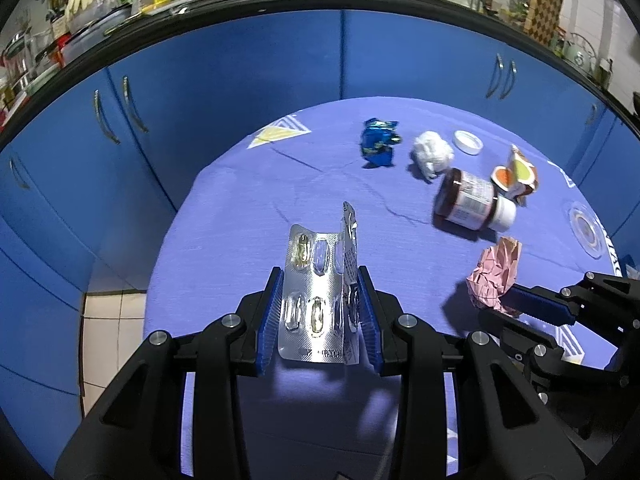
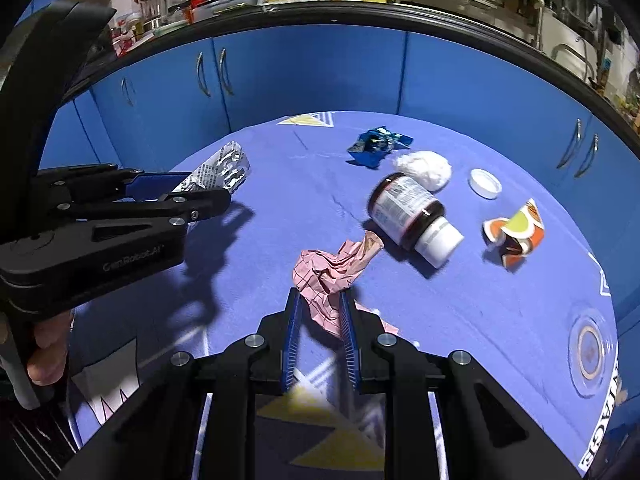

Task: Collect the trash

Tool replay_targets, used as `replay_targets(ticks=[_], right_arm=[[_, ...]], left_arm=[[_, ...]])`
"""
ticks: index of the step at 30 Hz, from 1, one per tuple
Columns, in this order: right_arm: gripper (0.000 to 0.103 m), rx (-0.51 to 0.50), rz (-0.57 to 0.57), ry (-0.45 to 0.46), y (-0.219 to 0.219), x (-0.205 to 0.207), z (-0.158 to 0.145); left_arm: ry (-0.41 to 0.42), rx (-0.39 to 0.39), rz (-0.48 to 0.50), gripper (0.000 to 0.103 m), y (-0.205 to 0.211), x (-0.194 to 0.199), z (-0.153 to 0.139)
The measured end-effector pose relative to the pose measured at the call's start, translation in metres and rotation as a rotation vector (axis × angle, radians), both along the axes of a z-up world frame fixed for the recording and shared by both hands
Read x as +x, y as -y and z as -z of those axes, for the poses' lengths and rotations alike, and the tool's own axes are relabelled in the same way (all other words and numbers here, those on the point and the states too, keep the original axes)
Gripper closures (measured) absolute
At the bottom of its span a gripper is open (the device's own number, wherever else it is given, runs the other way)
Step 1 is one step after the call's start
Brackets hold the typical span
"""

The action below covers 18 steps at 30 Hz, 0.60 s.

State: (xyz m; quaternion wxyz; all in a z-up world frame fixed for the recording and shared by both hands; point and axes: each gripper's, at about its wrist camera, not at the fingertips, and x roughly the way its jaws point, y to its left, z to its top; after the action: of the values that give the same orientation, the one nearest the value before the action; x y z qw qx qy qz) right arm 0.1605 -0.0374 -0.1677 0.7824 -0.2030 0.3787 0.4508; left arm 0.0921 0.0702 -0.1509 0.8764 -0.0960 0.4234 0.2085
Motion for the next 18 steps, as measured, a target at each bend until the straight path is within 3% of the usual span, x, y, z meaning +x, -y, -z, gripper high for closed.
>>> replay_targets(ticks=[18], right_arm=[[0.083, -0.023, -0.077, -0.017, -0.055, -0.003, 0.009]], left_arm=[[0.01, -0.022, -0.076, 0.066, -0.047, -0.014, 0.008]])
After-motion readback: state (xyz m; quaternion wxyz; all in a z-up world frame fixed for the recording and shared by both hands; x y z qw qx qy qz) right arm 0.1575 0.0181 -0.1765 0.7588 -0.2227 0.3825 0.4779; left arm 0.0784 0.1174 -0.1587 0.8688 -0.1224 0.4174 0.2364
